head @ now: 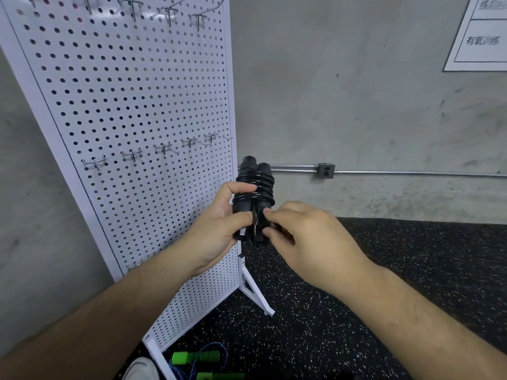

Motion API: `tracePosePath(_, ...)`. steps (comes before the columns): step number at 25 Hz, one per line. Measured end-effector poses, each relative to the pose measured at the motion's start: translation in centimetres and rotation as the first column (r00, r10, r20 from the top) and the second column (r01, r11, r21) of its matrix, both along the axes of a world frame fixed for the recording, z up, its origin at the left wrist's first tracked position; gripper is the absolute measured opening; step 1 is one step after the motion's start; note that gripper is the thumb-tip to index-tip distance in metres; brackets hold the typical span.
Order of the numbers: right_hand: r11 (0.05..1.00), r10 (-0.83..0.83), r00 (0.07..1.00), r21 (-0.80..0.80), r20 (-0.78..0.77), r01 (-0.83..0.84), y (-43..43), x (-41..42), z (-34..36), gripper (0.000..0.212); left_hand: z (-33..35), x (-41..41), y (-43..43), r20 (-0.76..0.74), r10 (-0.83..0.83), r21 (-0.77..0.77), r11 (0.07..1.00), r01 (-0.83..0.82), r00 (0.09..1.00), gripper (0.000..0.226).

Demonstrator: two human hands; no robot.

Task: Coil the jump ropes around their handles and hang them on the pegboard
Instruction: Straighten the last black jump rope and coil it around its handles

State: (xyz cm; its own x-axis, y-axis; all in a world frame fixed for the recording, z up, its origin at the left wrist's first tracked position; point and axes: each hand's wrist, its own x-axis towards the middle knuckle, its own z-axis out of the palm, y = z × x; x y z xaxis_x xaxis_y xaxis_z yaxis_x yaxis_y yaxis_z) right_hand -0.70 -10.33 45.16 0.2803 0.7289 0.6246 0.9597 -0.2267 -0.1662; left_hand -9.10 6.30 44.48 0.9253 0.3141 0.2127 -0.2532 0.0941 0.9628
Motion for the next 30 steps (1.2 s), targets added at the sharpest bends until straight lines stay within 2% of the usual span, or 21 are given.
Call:
tracePosePath(3, 0.998, 0.012, 1.0, 0.059, -0.007, -0.011, 0.4, -0.1, -0.2, 0.016, 0.2, -0.1, 0.1, 0.034, -0.004, -0.037, 0.999, 0.005, 0.999, 0.045)
tracePosePath(7, 0.997, -0.059, 0.998, 0.052, -0.019, 0.06, 0.9, 0.1, -0.5, 0.012, 0.4, -0.2, 0.4, 0.018, -0.03, -0.021, 0.999, 0.03, 0.999, 0.066)
tracePosePath(11, 0.998, -0.059, 0.994, 0.042, 0.094, 0.055, 1.7, -0.3, -1.0, 0.009, 0.2, -0.3, 0.4, 0.011, -0.012, -0.002, 1.0, 0.012, 1.0, 0.066)
tracePosePath(13, 0.998, -0.068, 0.994, 0.011, 0.086, 0.067, 2.0, -0.5, -1.1, 0.011, 0.3, -0.5, 0.5, 0.003, -0.018, 0.01, 1.0, 0.018, 1.0, 0.065)
tracePosePath(15, 0.995, -0.093, 0.991, 0.045, 0.092, 0.089, 2.1, -0.5, -1.4, 0.011, 0.2, -0.6, 0.5, -0.014, -0.019, 0.035, 0.999, 0.02, 1.0, 0.062)
tracePosePath(18, 0.986, -0.101, 0.992, 0.122, -0.076, 0.11, 2.1, -0.3, -2.0, 0.014, 0.0, -0.5, 0.1, -0.06, 0.004, 0.079, 0.997, 0.0, 0.998, 0.058)
tracePosePath(20, 0.985, -0.078, 0.981, 0.14, -0.18, 0.104, 2.0, -0.3, -2.2, 0.014, -0.1, -0.5, -0.1, -0.078, 0.029, 0.119, 0.993, -0.02, 0.997, 0.055)
tracePosePath(24, 0.987, -0.013, 0.996, 0.157, -0.086, 0.026, 1.7, 0.0, -2.2, 0.009, -0.2, -0.5, -0.1, -0.107, 0.083, 0.153, 0.986, -0.066, 0.991, 0.051)
tracePosePath(30, 0.974, 0.171, 0.975, 0.177, -0.145, -0.144, 0.8, 0.8, -1.7, 0.007, -0.1, -0.7, -0.2, -0.111, 0.042, 0.096, 0.995, -0.032, 0.993, 0.051)
